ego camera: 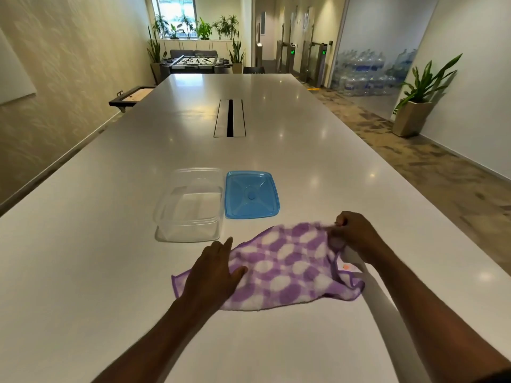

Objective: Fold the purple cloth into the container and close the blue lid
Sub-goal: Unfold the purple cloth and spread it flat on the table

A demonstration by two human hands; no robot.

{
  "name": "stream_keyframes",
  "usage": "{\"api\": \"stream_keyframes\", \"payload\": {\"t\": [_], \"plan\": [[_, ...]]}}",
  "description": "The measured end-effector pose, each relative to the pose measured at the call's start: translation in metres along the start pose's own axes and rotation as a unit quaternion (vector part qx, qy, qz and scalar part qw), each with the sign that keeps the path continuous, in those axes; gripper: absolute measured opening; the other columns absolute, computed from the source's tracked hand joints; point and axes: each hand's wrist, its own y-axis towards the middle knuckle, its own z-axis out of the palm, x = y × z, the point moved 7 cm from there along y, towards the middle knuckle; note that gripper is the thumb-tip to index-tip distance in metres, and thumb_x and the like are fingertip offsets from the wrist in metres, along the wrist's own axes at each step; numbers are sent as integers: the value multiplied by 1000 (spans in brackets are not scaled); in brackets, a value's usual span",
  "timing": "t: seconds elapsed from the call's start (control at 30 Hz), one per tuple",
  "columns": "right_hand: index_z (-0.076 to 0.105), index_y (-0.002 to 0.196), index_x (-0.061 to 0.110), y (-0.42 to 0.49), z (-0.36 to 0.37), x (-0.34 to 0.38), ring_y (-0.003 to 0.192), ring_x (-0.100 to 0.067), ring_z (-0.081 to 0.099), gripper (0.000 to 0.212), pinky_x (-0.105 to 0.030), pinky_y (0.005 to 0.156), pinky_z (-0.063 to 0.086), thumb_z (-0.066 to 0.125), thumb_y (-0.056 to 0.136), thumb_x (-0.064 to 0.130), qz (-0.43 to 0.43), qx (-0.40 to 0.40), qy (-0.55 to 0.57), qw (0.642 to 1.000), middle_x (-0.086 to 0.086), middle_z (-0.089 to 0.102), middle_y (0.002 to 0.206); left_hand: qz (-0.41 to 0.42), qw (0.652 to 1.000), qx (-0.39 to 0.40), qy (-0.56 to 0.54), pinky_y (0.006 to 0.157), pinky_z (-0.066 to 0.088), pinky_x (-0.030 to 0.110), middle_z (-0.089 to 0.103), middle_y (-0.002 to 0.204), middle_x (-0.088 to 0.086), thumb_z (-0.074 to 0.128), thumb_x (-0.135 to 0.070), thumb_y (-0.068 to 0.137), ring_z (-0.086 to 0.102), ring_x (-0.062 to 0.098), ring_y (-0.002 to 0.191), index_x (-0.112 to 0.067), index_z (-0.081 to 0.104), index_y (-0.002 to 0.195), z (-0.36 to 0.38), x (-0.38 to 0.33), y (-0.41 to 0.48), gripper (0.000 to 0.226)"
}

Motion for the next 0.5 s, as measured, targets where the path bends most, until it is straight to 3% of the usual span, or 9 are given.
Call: {"api": "stream_keyframes", "payload": {"t": [0.13, 0.23, 0.33, 0.43, 0.5], "plan": [[56, 71, 8, 1, -9, -12, 74, -28, 56, 25, -38, 65, 48, 61, 73, -17, 43, 20, 105, 993, -14, 60, 73, 3, 999, -37, -34, 93, 42, 33, 57, 129, 3, 62, -54, 81, 52, 22, 117, -26, 49, 133, -17, 2, -3, 61], [62, 92, 0, -2, -3, -15, 69, -30, 58, 16, -36, 61, 52, 67, 78, -9, 91, 64, 117, 987, -18, 59, 77, -13, 998, -37, -42, 73, 43, 29, 68, 105, -2, 64, -57, 76, 60, 19, 94, -29, 61, 108, -26, 4, -3, 43], [64, 78, -7, -6, 5, -17, 47, -25, 53, 13, -30, 48, 50, 70, 82, 3, 130, 116, 69, 982, -19, 56, 62, -31, 997, -24, -59, 67, 45, 31, 69, 90, -3, 63, -63, 72, 60, 20, 81, -31, 59, 90, -31, 6, 0, 37], [53, 63, -1, -6, 9, -16, 31, -19, 42, 22, -23, 38, 40, 64, 82, -3, 143, 149, 20, 978, -10, 44, 47, -24, 997, -9, -73, 70, 48, 32, 67, 88, -6, 60, -65, 73, 61, 20, 82, -31, 59, 94, -33, 5, 3, 39], [51, 63, 0, -4, 9, -17, 34, -19, 43, 20, -22, 39, 39, 60, 79, -9, 149, 147, -5, 978, -9, 45, 48, -18, 997, -14, -72, 71, 48, 31, 68, 92, -7, 60, -59, 76, 62, 19, 85, -33, 60, 100, -35, 5, 2, 35]]}}
